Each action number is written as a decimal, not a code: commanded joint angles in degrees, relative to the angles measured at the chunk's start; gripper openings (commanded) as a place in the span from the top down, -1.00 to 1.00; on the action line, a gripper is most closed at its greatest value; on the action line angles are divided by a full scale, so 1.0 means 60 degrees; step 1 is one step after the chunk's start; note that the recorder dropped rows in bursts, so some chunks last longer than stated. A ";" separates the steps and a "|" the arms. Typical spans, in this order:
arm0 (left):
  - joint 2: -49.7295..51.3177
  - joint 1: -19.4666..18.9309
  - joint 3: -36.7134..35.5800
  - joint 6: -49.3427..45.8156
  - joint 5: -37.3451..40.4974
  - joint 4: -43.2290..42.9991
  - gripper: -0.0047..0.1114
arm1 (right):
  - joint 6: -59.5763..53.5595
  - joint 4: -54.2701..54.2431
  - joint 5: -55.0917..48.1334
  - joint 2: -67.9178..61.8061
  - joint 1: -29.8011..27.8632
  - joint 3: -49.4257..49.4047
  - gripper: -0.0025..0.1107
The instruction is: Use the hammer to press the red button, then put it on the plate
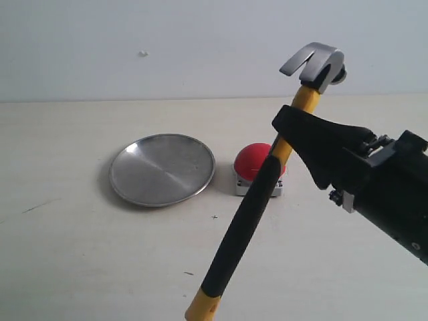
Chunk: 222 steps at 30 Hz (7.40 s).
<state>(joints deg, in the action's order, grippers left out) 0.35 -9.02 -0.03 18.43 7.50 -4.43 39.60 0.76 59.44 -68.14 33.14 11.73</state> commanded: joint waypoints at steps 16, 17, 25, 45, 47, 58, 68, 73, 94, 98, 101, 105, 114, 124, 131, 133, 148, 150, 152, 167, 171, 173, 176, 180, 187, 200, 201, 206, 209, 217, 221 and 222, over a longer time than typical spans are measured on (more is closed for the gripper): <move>-0.0059 0.0077 0.0005 0.0001 -0.0025 0.0071 0.92 | 0.0833 0.0137 0.1753 -0.0719 -0.0048 -0.0582 0.96; -0.0059 0.0077 0.0005 0.0001 -0.0025 0.0071 0.92 | 0.0854 0.0018 0.1753 -0.0786 -0.0048 -0.0582 0.96; -0.0059 0.0077 0.0005 0.0001 -0.0025 0.0071 0.92 | 0.1148 -0.0676 0.1753 -0.0858 -0.0048 -0.0582 0.96; -0.0059 0.0075 0.0005 0.2713 -0.1884 0.0104 0.92 | 0.0808 -0.1303 0.1753 -0.1006 -0.0048 -0.0582 0.96; -0.0059 0.0075 0.0005 0.2799 -0.1867 0.0104 0.92 | 0.0761 -0.1367 0.1753 -0.1105 -0.0048 -0.0547 0.96; -0.0059 0.0075 0.0005 0.2750 -0.1667 0.0104 0.92 | 0.1919 -0.1938 0.1753 -0.2161 -0.0499 0.0046 0.96; -0.0059 0.0075 0.0005 0.2750 -0.1823 0.0073 0.92 | 0.2890 -0.1116 0.1753 -0.2657 -0.0659 0.0928 0.96; 0.1335 0.0253 0.0005 0.2987 -0.2710 -0.0812 0.92 | 0.2792 -0.0979 0.1753 -0.3145 -0.0659 0.1159 0.96; 1.0770 0.0988 0.5334 1.2812 -0.7310 -1.4960 0.92 | 0.2135 -0.0639 0.1753 -0.3145 -0.0659 0.1159 0.96; 1.1886 0.0988 0.6695 1.4212 -0.7777 -1.5919 0.92 | 0.1975 -0.0556 0.1753 -0.3145 -0.0659 0.1159 0.96; 1.2237 0.1046 0.7446 1.3478 -0.7797 -1.5919 0.92 | 0.1646 -0.0440 0.1424 -0.3145 -0.0659 0.1159 0.96; 1.2257 0.1046 0.7934 1.0715 -0.7349 -1.5919 0.92 | 0.1582 -0.0439 0.1233 -0.3145 -0.0659 0.1159 0.96; 1.2384 0.1887 0.8025 0.7353 0.1936 -1.5919 0.92 | 0.1349 -0.0624 0.1386 -0.3145 -0.0659 0.1159 0.96; 1.4084 0.2854 1.0740 -0.3424 0.7399 -0.3123 0.92 | 0.1412 -0.0624 0.1386 -0.3145 -0.0659 0.1159 0.96; 1.4367 0.2854 1.1229 -0.9469 0.8418 0.6019 0.92 | 0.1431 -0.0624 0.1365 -0.3145 -0.0659 0.1159 0.96; 1.4367 0.2993 1.1147 -1.0641 0.8314 0.7922 0.92 | 0.1557 -0.0649 0.1348 -0.3145 -0.0659 0.1159 0.96; 1.4385 0.6101 1.1086 -1.3282 0.7052 0.8440 0.84 | 0.3740 -0.1396 0.1606 -0.4348 -0.0659 0.1495 0.96; 1.4385 0.6098 1.1086 -1.3282 0.7338 0.8136 0.53 | 0.3740 -0.1396 0.1623 -0.4407 -0.0659 0.1495 0.96; 1.4423 0.6128 1.1086 -1.3220 0.7555 0.8136 0.18 | 0.3740 -0.1396 0.1670 -0.4419 -0.0659 0.1535 0.96; 1.5542 0.7210 1.1108 -1.1515 0.7268 0.6507 -0.01 | 0.3651 -0.1723 0.1498 -0.4433 -0.0659 0.1536 0.96; 1.5541 0.7227 1.1108 -1.1491 0.7268 0.6546 -0.01 | 0.3651 -0.1723 0.1456 -0.4433 -0.0659 0.1536 0.96; 1.5582 0.7305 1.1108 -1.1491 0.7268 0.6546 -0.01 | 0.3651 -0.1802 0.1456 -0.4433 -0.0659 0.1536 0.96; 1.5708 0.7500 1.1108 -1.1491 0.7268 0.6509 -0.01 | 0.3651 -0.1803 0.1431 -0.4433 -0.0659 0.1536 0.96; 1.6004 0.7506 1.1108 -1.1491 0.7013 0.6483 -0.01 | 0.3651 -0.1816 0.1276 -0.4433 -0.0659 0.1536 0.96; 1.6566 0.7506 1.1108 -1.1510 0.6734 0.6511 -0.01 | 0.3611 -0.1960 0.1158 -0.4433 -0.0659 0.1536 0.96; 1.6754 0.7506 1.1108 -1.1709 0.6696 0.7290 -0.01 | 0.3545 -0.2065 0.1083 -0.4433 -0.0659 0.1536 0.96; 1.6754 0.7506 1.1108 -1.1797 0.6696 0.7387 -0.01 | 0.3545 -0.2065 0.1083 -0.4433 -0.0659 0.1536 0.96; 1.6857 0.7506 1.1108 -1.2377 0.6696 0.8084 -0.01 | 0.3544 -0.2065 0.1101 -0.4433 -0.0659 0.1536 0.96; 1.7054 0.7506 1.1108 -1.2541 0.6677 0.8134 -0.01 | 0.3581 -0.2065 0.1101 -0.4433 -0.0659 0.1536 0.96; 1.7209 0.7506 1.1108 -1.2782 0.6562 0.8195 -0.01 | 0.3429 -0.2065 0.1101 -0.4433 -0.0659 0.1536 0.96; 1.7209 0.7506 1.1108 -1.2947 0.6464 0.8342 -0.01 | 0.3448 -0.2065 0.1101 -0.4433 -0.0659 0.1536 0.96; 1.7209 0.7506 1.1108 -1.3034 0.6464 0.8423 -0.01 | 0.3508 -0.2065 0.1101 -0.4433 -0.0659 0.1536 0.96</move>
<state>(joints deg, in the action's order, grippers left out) 103.72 35.83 66.68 -58.49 46.84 44.29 61.03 -12.24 61.45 -94.87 29.32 20.16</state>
